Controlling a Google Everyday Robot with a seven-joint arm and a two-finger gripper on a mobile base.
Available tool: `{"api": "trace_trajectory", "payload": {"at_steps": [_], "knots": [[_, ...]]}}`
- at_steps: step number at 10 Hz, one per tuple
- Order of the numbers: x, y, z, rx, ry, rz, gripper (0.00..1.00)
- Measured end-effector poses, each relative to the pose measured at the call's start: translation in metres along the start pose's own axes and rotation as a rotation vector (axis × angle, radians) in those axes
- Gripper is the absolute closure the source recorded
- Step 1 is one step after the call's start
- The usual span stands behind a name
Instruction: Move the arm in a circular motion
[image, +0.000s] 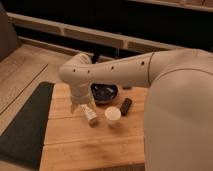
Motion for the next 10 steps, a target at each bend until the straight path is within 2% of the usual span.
{"api": "trace_trajectory", "payload": {"at_steps": [10], "knots": [[0.0002,0.0004,0.0000,0.000,0.000,-0.001,0.35]]}}
